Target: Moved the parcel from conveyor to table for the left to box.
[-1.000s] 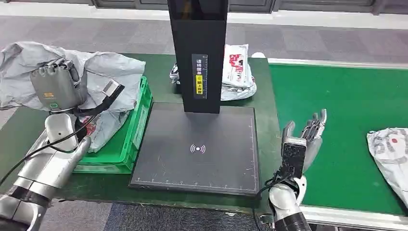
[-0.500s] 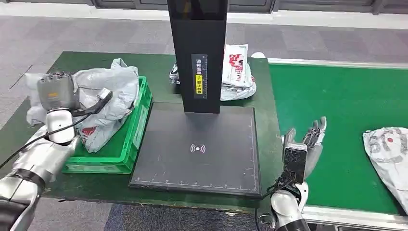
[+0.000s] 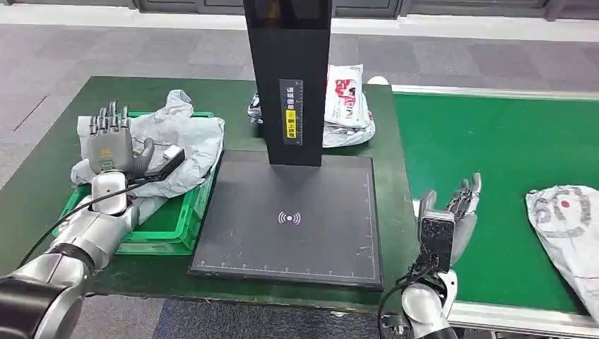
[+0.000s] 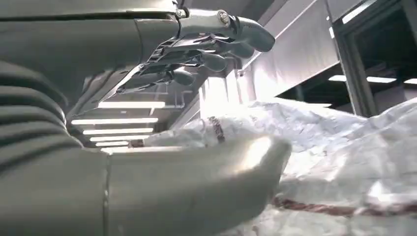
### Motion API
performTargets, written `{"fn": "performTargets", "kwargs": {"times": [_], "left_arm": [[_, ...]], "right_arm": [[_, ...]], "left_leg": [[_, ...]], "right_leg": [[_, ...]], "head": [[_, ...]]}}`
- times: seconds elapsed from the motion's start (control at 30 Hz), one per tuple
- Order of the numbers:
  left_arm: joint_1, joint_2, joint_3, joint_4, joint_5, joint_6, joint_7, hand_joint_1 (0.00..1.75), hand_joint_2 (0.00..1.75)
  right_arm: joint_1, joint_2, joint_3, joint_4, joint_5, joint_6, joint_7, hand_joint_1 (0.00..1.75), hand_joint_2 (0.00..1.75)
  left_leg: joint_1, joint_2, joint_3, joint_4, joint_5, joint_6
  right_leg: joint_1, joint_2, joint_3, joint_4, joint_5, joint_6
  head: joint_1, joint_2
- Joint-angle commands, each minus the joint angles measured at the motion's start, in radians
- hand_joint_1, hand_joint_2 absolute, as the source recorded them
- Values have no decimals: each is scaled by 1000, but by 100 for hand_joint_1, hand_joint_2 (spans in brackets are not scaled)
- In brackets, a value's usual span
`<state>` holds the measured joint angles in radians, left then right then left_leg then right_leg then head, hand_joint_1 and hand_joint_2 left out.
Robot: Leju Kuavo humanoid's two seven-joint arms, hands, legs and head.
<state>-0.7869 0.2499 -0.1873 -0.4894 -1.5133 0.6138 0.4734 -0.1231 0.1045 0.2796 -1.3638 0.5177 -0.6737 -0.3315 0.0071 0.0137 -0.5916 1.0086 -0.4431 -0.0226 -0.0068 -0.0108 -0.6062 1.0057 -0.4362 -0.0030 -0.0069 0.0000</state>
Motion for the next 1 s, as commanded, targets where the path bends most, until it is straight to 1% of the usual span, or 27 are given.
{"fn": "performTargets", "kwargs": {"times": [0.03,0.13,0.2,0.3,0.57,0.6,0.63,0.7,0.73,0.77,0.8,0.83,0.87,0.93,0.97,1.0], "left_arm": [[-4,-79,237,-22,97,84,-228,0,0],[28,-103,297,-119,122,84,-314,0,0],[62,-131,359,-212,189,84,-425,0,0],[74,-166,418,-236,372,84,-604,0,0],[76,-168,418,-239,374,84,-607,0,0],[67,-175,425,-212,501,62,-687,0,0],[60,-172,408,-198,639,11,-752,0,0],[71,-179,385,-221,830,-106,-817,0,0],[76,-186,372,-224,886,-144,-811,0,0],[75,-189,352,-215,959,-233,-807,0,0],[79,-197,331,-213,1008,-274,-831,0,0],[84,-220,315,-216,1071,-307,-866,0,0],[88,-239,307,-222,1130,-344,-890,0,0],[117,-288,255,-267,1232,-377,-955,0,0],[131,-305,225,-278,1236,-390,-956,0,0],[159,-331,183,-309,1269,-418,-964,0,175]], "right_arm": [[-8,-26,-1,5,1,12,11,0,175],[-5,-27,-4,3,1,15,11,0,175],[-3,-27,-3,11,1,20,11,0,175],[16,-30,-6,11,-29,25,0,0,175],[23,-32,-7,8,-33,24,-5,0,175],[28,-35,-9,2,-69,47,-7,0,175],[27,-41,-15,7,-110,72,-15,0,175],[11,-53,-30,35,-140,96,-20,0,175],[-2,-58,-41,53,-157,108,-27,0,0],[-14,-63,-49,71,-178,132,-29,0,0],[-34,-67,-57,98,-181,137,-30,0,0],[-59,-68,-70,130,-186,150,-24,0,0],[-80,-70,-75,157,-180,161,-13,0,0],[-104,-75,-94,208,-145,170,11,0,0],[-101,-80,-102,220,-126,156,21,0,0],[-86,-86,-121,230,-112,150,27,0,0]], "left_leg": [[0,-2,0,0,0,1],[1,-4,0,-1,0,1],[0,-4,0,-1,0,1],[0,-4,1,-1,0,1],[0,-3,0,-1,0,1],[1,-4,2,-3,1,1],[0,-4,0,-1,0,1],[0,-4,0,-1,0,1],[0,-5,0,-1,1,1],[0,-4,1,-1,1,1],[0,-3,0,-1,1,1],[0,-5,1,-2,1,2],[0,-4,0,-1,1,1],[-1,-5,0,-1,1,1],[0,-4,0,-1,1,1],[0,-7,1,-2,1,2]], "right_leg": [[0,-1,1,-1,0,1],[1,-2,2,-2,0,1],[0,-2,2,-2,0,1],[0,-2,3,-2,0,1],[0,-1,2,-2,0,1],[0,-1,4,-5,1,1],[0,-2,1,-1,0,1],[0,-2,1,-1,0,1],[0,-3,2,-3,0,1],[0,-2,2,-3,0,1],[0,-2,2,-2,0,1],[0,-3,3,-3,1,1],[0,-2,2,-2,0,1],[-1,-3,2,-2,0,1],[-1,-3,2,-2,0,1],[-1,-5,4,-4,1,2]], "head": [[0,0],[0,0],[0,0],[0,0],[0,0],[0,0],[0,0],[0,0],[0,0],[0,0],[0,0],[0,0],[0,0],[0,0],[0,0],[0,0]]}}
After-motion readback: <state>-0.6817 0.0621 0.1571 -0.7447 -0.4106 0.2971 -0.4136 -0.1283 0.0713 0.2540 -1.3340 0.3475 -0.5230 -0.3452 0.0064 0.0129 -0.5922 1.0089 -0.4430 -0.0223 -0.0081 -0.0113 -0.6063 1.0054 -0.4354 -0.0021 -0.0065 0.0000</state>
